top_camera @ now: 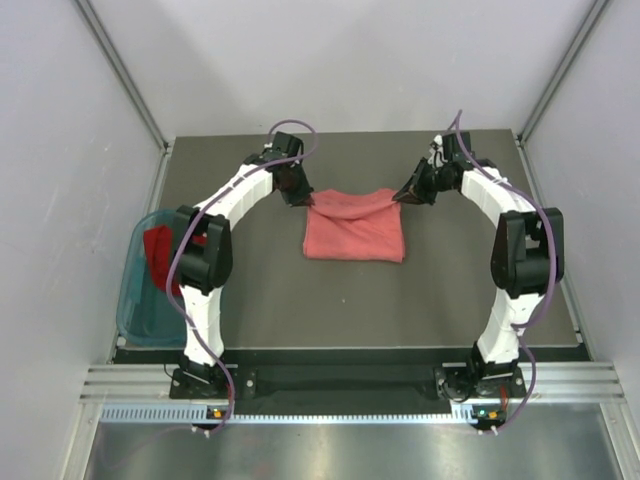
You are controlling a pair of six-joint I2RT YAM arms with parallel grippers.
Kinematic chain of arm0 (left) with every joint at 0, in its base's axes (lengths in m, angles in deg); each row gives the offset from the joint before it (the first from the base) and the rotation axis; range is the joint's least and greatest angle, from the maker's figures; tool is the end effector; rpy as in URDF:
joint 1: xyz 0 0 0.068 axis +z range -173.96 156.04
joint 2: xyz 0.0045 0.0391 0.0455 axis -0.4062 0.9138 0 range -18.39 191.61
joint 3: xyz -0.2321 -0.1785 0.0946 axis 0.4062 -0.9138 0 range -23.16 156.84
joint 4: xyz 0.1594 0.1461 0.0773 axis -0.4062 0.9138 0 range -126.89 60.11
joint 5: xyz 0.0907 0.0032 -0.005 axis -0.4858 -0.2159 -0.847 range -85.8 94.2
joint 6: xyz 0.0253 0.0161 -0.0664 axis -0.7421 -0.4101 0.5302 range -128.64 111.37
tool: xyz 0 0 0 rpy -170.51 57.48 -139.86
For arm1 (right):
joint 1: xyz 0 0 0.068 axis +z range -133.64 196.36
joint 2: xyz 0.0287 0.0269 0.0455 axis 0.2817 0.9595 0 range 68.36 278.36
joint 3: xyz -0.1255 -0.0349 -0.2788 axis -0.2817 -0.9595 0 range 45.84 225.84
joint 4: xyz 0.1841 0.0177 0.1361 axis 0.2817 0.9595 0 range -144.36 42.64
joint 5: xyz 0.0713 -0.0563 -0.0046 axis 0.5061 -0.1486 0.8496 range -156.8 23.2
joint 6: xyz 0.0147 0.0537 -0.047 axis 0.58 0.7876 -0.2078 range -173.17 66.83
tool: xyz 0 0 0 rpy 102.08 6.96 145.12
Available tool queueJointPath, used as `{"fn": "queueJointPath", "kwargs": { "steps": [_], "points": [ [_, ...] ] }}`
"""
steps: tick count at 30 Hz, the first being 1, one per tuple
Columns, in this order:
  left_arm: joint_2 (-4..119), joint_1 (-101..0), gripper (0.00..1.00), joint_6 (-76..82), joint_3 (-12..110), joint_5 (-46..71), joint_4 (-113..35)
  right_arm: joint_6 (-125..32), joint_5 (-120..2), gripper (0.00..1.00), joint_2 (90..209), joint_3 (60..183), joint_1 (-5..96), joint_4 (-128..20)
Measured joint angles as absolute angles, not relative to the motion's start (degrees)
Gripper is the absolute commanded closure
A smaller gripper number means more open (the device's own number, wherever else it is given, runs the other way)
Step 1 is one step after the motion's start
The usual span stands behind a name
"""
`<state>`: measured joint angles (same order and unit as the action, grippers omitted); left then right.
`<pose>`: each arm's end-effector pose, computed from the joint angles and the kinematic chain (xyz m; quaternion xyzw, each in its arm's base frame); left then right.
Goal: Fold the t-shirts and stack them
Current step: Fold the tshirt
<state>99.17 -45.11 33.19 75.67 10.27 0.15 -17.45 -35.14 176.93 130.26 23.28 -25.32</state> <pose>0.4202 -0.1695 0.2576 -0.1560 0.9417 -0.1966 0.2242 0.4008 0.0806 0.2658 0.1436 0.9056 0.3516 0.1889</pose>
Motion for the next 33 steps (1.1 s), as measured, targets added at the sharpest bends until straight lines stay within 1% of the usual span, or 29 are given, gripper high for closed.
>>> {"fn": "queueJointPath", "kwargs": {
  "steps": [8,30,33],
  "points": [
    [102.14,-44.72,1.0,32.73,79.82,11.06,-0.1,-17.1,-34.33,1.0,179.9,132.66,22.19,-26.06],
    [107.5,-42.84,1.0,33.52,83.69,12.61,-1.41,-15.19,-31.21,1.0,191.47,143.42,20.94,-27.42],
    [108.72,-42.42,1.0,33.67,84.63,13.0,-1.69,-15.04,-30.83,0.98,192.78,145.21,20.9,-27.35]
  ]
}}
